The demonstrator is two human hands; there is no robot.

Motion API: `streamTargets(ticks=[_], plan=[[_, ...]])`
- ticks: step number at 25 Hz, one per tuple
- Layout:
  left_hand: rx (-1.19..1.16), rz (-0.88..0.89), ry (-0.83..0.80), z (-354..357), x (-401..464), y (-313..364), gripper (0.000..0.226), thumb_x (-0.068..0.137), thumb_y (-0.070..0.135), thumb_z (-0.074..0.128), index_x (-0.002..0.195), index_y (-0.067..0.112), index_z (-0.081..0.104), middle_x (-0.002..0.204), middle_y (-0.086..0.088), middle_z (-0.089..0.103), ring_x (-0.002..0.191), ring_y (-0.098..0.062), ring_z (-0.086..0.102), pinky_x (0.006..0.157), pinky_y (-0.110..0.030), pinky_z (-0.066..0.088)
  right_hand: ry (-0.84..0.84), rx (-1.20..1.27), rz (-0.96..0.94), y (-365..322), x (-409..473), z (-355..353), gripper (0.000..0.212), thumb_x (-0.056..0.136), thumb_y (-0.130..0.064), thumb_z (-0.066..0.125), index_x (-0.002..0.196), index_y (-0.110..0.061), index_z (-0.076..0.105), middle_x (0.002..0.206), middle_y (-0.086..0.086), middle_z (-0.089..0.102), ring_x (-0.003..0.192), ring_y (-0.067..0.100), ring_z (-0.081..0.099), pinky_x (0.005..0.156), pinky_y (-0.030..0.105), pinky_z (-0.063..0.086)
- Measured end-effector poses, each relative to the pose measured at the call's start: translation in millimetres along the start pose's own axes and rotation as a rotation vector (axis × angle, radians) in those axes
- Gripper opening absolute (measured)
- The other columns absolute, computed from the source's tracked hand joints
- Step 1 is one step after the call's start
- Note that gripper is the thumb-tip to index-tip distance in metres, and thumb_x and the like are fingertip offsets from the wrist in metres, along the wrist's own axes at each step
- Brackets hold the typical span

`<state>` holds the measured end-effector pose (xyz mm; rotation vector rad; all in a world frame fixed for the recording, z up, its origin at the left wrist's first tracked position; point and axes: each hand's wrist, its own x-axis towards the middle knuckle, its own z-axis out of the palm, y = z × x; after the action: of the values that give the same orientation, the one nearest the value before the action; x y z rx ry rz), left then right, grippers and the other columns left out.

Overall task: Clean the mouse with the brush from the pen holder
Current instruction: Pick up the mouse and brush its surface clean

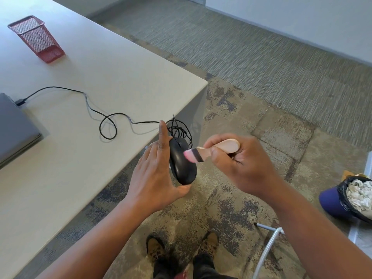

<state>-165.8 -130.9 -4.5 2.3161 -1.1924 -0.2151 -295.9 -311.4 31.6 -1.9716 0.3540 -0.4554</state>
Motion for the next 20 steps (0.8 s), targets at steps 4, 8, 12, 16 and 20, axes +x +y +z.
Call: streamTargets(ticks=[4,8,12,16,20], plan=[[0.007,-0.004,0.002,1.9,1.3,-0.7,0.159,0.058,0.053,0.09,0.155,0.028,-0.034,0.154,-0.005,0.046,0.139,-0.028,0.044,0.11,-0.039,0.041,0.029,0.086,-0.016,-3.4,-1.1,-4.0,0.014,0.093,-0.02,0.063,0.098,-0.015,0.075,0.059,0.004,0.064,0.044,0.018,0.047,0.041,0.029,0.035],[-0.002,-0.008,0.01,2.6,0.7,-2.0,0.157,0.059,0.054,0.089,0.156,0.027,-0.032,0.155,-0.005,0.045,0.14,-0.027,0.044,0.109,-0.039,0.043,0.015,0.041,0.04,3.3,-3.6,1.1,0.013,0.092,-0.016,0.062,0.094,-0.019,0.075,0.054,-0.001,0.059,0.042,0.01,0.044,0.04,0.027,0.032],[-0.005,-0.011,0.024,2.7,-0.9,-2.8,0.156,0.06,0.055,0.088,0.156,0.027,-0.032,0.153,-0.004,0.045,0.137,-0.024,0.045,0.106,-0.035,0.04,0.064,0.089,0.043,6.2,-5.3,-2.5,0.014,0.091,-0.027,0.06,0.095,-0.023,0.073,0.059,0.015,0.063,0.045,0.032,0.048,0.038,0.039,0.035],[-0.024,-0.009,0.032,2.6,-1.2,-2.9,0.158,0.059,0.052,0.09,0.155,0.031,-0.034,0.153,-0.003,0.046,0.137,-0.024,0.045,0.105,-0.035,0.041,0.099,0.037,0.041,5.6,-4.7,-0.1,0.012,0.091,-0.024,0.06,0.092,-0.023,0.073,0.053,0.008,0.059,0.041,0.024,0.045,0.037,0.038,0.035],[-0.033,-0.009,0.041,4.7,-2.0,-3.4,0.161,0.056,0.044,0.091,0.151,0.032,-0.039,0.153,-0.003,0.046,0.137,-0.027,0.047,0.105,-0.038,0.044,0.091,0.176,-0.012,-0.8,-3.9,10.3,0.013,0.094,-0.029,0.062,0.102,-0.029,0.072,0.068,0.012,0.07,0.055,0.039,0.058,0.045,0.052,0.046]])
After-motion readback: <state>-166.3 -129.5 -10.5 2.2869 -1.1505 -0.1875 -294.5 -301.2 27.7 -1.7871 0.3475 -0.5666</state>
